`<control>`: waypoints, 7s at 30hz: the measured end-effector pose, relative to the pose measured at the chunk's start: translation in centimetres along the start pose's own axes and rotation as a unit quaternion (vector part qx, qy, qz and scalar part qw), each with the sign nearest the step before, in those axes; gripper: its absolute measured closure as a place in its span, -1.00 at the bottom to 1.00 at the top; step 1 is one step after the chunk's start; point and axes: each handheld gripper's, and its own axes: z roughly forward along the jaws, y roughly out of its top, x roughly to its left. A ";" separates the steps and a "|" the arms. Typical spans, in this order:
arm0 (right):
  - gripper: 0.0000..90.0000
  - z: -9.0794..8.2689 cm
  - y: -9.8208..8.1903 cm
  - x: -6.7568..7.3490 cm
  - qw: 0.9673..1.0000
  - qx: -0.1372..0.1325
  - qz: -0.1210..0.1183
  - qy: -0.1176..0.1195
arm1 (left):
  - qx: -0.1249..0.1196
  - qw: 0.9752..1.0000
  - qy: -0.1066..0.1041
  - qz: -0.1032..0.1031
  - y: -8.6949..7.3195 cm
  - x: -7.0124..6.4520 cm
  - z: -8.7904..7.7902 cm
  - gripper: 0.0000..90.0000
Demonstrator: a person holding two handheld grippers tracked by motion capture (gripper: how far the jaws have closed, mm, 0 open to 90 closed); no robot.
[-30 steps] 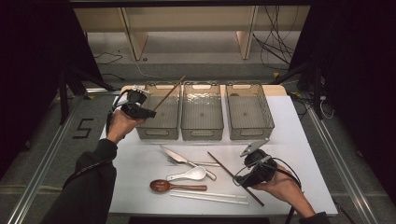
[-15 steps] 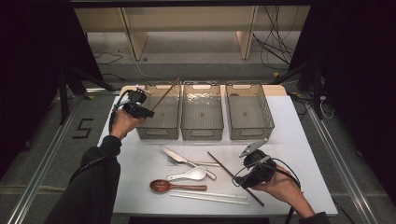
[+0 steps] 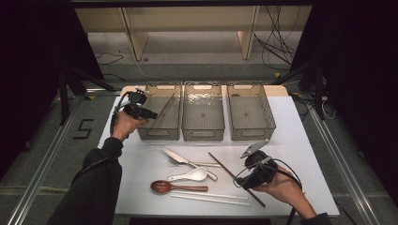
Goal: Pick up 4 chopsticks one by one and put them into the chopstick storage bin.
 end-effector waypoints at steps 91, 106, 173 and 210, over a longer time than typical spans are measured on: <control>0.89 1.3 1.3 1.3 0.987 0.125 -0.099 0.000 | -0.109 0.970 -0.151 0.157 -10.4 -12.4 -6.9 -0.65; 0.89 1.3 3.4 4.0 0.979 0.111 -0.170 0.006 | -0.039 0.953 -0.159 0.254 -8.7 -16.3 -5.3 -0.64; 0.40 -0.2 4.0 5.6 0.966 0.067 -0.250 0.006 | 0.151 0.873 -0.236 0.399 -9.4 -19.1 -2.9 0.88; -0.43 -0.5 1.3 2.5 0.997 -0.039 -0.059 0.033 | 0.028 0.975 -0.122 0.181 -5.7 -9.5 -5.3 0.88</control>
